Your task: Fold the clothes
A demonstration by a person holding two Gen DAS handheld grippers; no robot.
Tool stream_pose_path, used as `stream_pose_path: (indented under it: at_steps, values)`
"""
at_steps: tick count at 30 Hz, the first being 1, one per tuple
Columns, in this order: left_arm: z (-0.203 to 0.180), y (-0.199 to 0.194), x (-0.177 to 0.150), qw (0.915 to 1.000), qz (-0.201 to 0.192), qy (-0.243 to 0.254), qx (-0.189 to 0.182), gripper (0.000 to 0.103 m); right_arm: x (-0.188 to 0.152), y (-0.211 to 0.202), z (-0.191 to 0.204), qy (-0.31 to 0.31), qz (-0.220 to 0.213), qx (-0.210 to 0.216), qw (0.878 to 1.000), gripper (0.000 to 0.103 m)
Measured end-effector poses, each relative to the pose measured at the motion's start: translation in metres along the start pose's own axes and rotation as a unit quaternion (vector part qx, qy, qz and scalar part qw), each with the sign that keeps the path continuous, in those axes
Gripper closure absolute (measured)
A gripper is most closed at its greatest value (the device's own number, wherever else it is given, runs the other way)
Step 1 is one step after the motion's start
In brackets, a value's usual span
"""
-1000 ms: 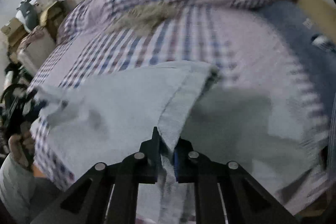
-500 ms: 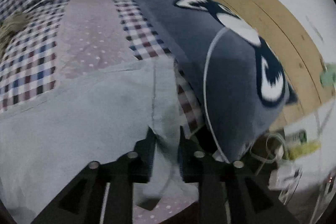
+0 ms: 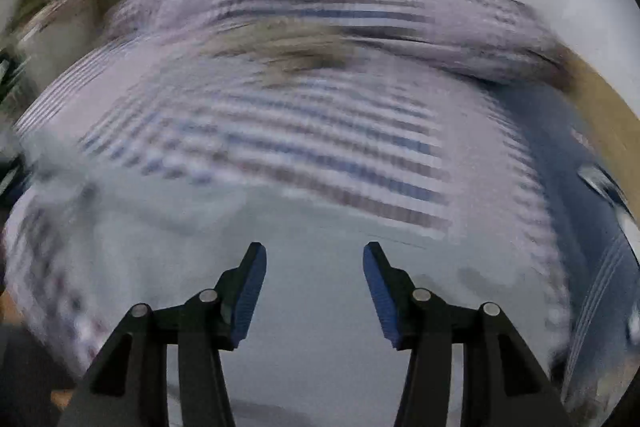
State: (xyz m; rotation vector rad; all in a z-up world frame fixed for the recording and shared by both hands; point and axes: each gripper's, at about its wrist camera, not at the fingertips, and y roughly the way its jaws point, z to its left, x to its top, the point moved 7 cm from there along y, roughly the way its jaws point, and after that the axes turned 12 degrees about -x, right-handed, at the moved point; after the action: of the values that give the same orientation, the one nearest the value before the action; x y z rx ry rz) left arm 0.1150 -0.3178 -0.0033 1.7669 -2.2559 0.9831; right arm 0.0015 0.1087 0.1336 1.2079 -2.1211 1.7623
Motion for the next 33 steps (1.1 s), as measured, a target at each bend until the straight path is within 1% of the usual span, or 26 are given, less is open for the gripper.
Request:
stream_pose_path:
  at_steps: [1,3,4,8,11,14,17,18,20,21,22,23,24,26,27,28,29,30,31,32,33]
  values:
    - [0.007,-0.004,0.001,0.9999,0.000,-0.006,0.010,0.017,0.008,0.002,0.029,-0.030,-0.002,0.021,0.999,0.049]
    - [0.019,-0.011,0.001,0.9994,0.004,-0.019,0.030,0.017,0.020,0.012,0.080,-0.085,-0.002,0.045,0.995,0.049]
    - [0.027,-0.014,0.000,0.9989,0.008,-0.028,0.036,0.017,0.023,0.021,0.098,-0.104,0.002,0.053,0.993,0.049]
    - [0.044,-0.017,0.001,0.9981,0.023,-0.049,0.029,0.017,0.034,0.054,0.156,-0.152,0.016,0.077,0.985,0.049]
    - [0.049,-0.010,0.011,0.9979,0.024,-0.059,0.017,0.017,0.036,0.074,0.184,-0.167,0.019,0.094,0.981,0.049]
    - [0.053,0.003,0.021,0.9979,0.021,-0.060,0.013,0.017,0.032,0.087,0.197,-0.182,0.018,0.101,0.978,0.049]
    - [0.056,0.010,0.026,0.9975,0.021,-0.064,0.023,0.017,0.033,0.098,0.207,-0.197,0.017,0.097,0.975,0.049]
    - [0.054,0.012,0.027,0.9977,0.020,-0.061,0.024,0.017,0.033,0.101,0.208,-0.197,0.018,0.095,0.976,0.052]
    - [0.043,0.020,0.029,0.9982,0.030,-0.049,-0.015,0.056,0.039,0.103,0.210,-0.188,0.007,0.081,0.979,0.071]
    - [0.040,0.024,0.029,0.9979,0.040,-0.047,-0.020,0.072,0.047,0.104,0.203,-0.172,0.000,0.068,0.983,0.088]
    - [0.035,0.024,0.031,0.9978,0.037,-0.043,-0.033,0.079,0.056,0.105,0.196,-0.152,-0.006,0.055,0.987,0.088]
    - [0.029,0.020,0.033,0.9971,0.027,-0.039,-0.059,0.084,0.066,0.105,0.184,-0.116,-0.011,0.041,0.992,0.088]
    - [0.022,0.014,0.036,0.9952,0.014,-0.038,-0.089,0.085,0.072,0.105,0.173,-0.087,-0.015,0.024,0.996,0.088]
    - [0.007,-0.004,0.042,0.9864,-0.017,-0.042,-0.158,0.086,0.085,0.102,0.147,-0.026,-0.015,-0.018,0.999,0.088]
    - [0.001,-0.016,0.047,0.9806,-0.040,-0.042,-0.187,0.086,0.090,0.100,0.138,-0.003,-0.013,-0.033,0.999,0.085]
    - [-0.002,-0.031,0.053,0.9737,-0.069,-0.042,-0.213,0.086,0.095,0.094,0.136,0.006,-0.015,-0.028,0.999,0.085]
    - [-0.001,-0.042,0.058,0.9701,-0.092,-0.045,-0.220,0.083,0.100,0.085,0.144,-0.002,-0.025,-0.009,1.000,0.085]
    - [0.004,-0.051,0.062,0.9694,-0.110,-0.052,-0.213,0.068,0.105,0.075,0.152,-0.010,-0.034,0.010,0.999,0.082]
    - [0.015,-0.059,0.065,0.9694,-0.131,-0.068,-0.196,0.045,0.110,0.065,0.160,-0.019,-0.044,0.028,0.998,0.072]
    - [0.028,-0.065,0.067,0.9692,-0.149,-0.086,-0.176,0.034,0.115,0.055,0.174,-0.034,-0.055,0.044,0.997,0.067]
    - [0.041,-0.069,0.067,0.9684,-0.160,-0.102,-0.161,0.029,0.120,0.045,0.191,-0.053,-0.065,0.062,0.995,0.064]
